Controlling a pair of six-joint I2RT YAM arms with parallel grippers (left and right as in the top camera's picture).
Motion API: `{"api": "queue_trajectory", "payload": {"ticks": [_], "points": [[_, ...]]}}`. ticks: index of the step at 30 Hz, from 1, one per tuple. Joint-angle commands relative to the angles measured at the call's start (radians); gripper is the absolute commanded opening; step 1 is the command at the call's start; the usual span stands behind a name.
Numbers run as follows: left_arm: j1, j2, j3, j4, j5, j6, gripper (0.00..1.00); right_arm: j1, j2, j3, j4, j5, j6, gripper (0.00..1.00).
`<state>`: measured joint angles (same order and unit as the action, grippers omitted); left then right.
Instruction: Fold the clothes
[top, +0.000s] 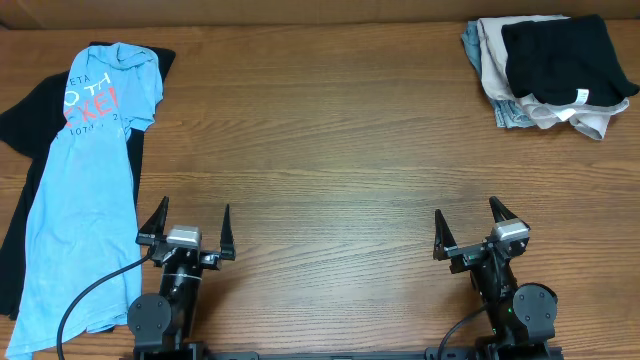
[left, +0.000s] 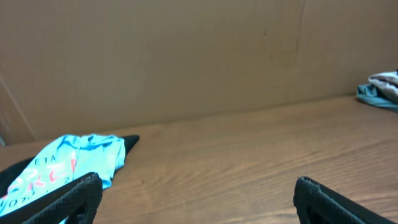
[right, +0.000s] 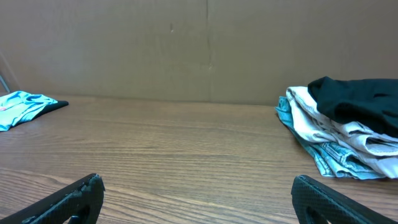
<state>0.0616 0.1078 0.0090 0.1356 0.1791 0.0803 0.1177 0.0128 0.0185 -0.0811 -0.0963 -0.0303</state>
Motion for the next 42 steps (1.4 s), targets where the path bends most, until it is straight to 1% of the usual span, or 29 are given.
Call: {"api": "queue_trajectory", "payload": {"ticks": [1,5,42], "points": [[0.005,-0.063,-0.004,-0.093,-0.023,-0.006,1.0,-0.003,-0.01,-0.01,0.004,0.01,-0.004,1.0],[0.005,-0.105,-0.004,-0.201,-0.026,0.02,1.0,-0.003,-0.01,-0.01,0.004,0.01,-0.004,1.0],[0.003,-0.103,-0.004,-0.199,-0.032,0.02,1.0,-0.003,-0.01,-0.01,0.004,0.01,-0.004,1.0]]}}
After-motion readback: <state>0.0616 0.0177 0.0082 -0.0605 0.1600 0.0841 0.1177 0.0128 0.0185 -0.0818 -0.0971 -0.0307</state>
